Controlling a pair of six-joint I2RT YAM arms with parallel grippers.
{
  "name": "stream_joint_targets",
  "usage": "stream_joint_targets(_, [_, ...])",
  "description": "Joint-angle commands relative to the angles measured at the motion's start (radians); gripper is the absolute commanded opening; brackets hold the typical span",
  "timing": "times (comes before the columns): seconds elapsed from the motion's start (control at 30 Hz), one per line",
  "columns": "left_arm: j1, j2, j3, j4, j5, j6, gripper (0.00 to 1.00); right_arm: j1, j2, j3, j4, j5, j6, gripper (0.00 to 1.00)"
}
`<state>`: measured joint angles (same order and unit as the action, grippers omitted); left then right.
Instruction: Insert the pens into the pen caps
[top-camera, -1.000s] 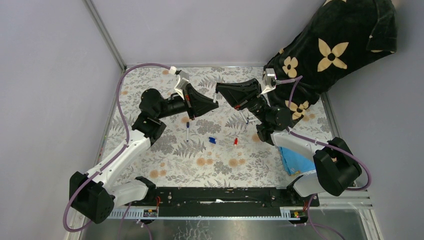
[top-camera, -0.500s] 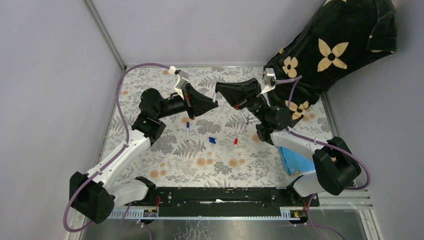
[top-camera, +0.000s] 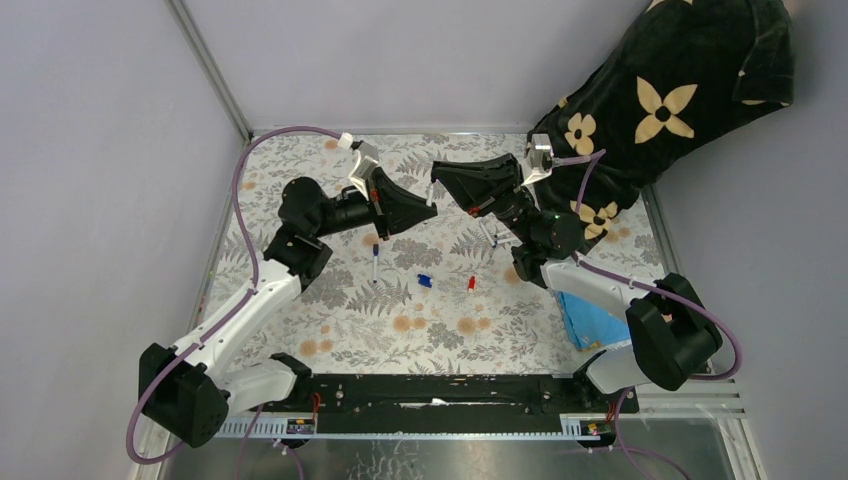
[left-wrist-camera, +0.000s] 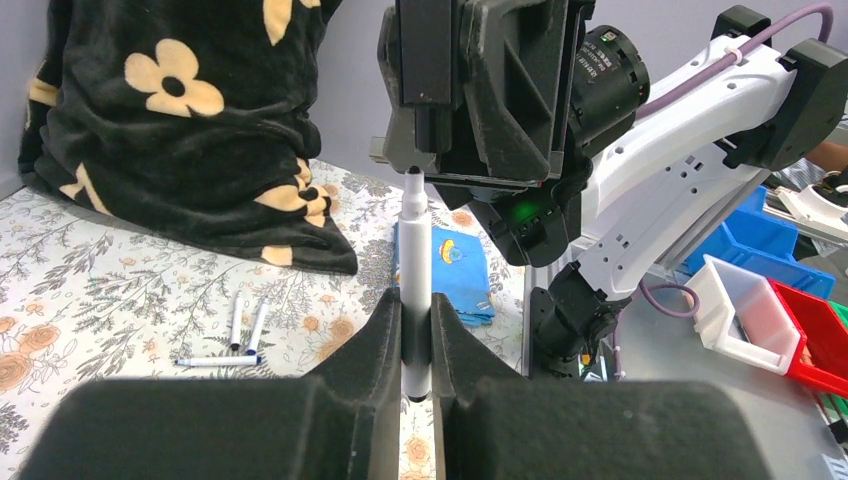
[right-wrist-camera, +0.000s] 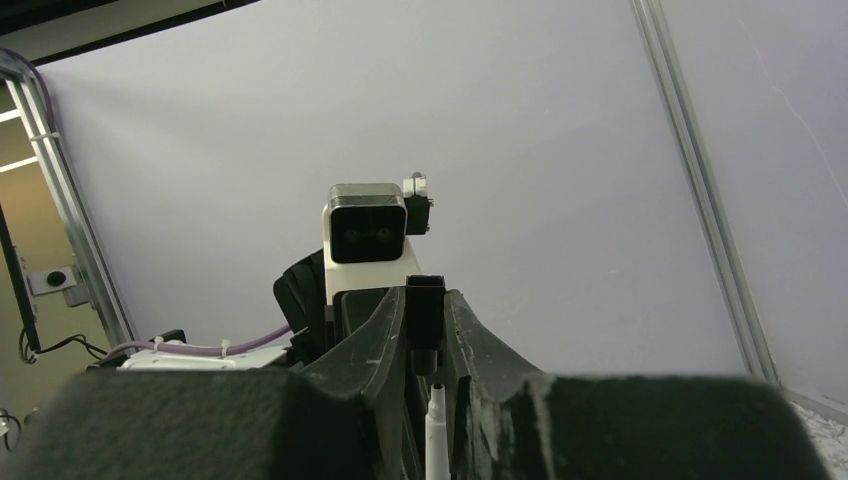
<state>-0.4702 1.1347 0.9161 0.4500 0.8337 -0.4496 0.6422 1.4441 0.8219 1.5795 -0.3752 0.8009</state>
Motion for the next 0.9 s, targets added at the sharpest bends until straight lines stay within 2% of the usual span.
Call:
stream_joint_targets(0.0, [0.002, -0.003, -0.002, 0.021, 0.019, 0.009, 0.0, 0.004, -0.001, 0.048, 0.042, 0.021, -0.011, 0.0])
stream_joint_targets(0.87, [0.004, -0.013, -0.008, 0.019, 0.004, 0.014, 0.0, 0.004, -0.011, -0.025, 0.027, 0.004, -0.004, 0.0])
